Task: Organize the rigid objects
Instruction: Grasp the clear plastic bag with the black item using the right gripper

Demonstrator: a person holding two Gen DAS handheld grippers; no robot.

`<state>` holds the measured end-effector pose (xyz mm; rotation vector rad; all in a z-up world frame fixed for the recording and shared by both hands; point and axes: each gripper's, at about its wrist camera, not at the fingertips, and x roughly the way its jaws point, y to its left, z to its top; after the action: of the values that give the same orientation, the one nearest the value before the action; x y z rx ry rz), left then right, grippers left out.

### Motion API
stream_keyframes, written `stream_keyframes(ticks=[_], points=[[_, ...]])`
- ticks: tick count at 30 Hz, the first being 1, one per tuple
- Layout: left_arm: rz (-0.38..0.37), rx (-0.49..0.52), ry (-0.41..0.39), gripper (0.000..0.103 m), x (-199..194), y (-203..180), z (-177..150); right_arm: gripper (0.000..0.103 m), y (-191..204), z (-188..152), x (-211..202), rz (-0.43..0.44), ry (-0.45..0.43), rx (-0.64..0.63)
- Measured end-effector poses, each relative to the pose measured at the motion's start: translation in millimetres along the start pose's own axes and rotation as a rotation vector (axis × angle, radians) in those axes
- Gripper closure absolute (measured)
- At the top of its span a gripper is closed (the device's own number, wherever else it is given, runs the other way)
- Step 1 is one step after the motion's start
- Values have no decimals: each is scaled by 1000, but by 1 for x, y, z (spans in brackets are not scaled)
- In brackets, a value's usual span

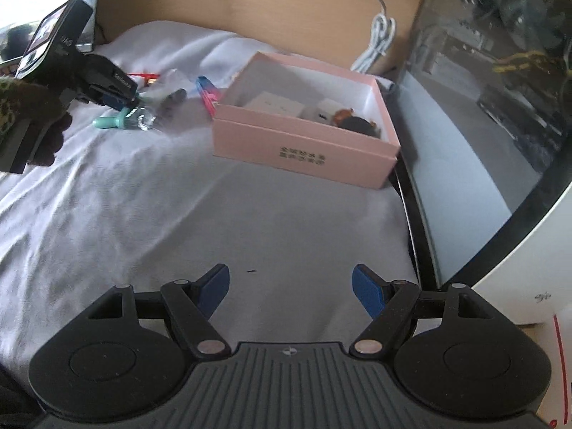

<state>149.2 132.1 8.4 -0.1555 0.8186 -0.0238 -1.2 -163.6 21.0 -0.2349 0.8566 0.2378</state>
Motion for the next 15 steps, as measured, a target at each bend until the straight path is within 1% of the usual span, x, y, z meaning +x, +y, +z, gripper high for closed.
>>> stream_keyframes(ticks=[2,3,5,11,15], points=[[-5,28,7,80,-3,-2,-3,27,-2,2,3,10,6,13],[-13,27,10,83,-5,-1,-6,27,-2,4,5,17,6,14],[-31,16,14,85,-15,4,-14,27,0,9,8,33,0,10],[-36,-7,12,88,-59,21,-41,27,14,37,20,108,-38,-13],[-30,-16,25,89,-85,27,-58,27,33,65,32,182,-66,-39]])
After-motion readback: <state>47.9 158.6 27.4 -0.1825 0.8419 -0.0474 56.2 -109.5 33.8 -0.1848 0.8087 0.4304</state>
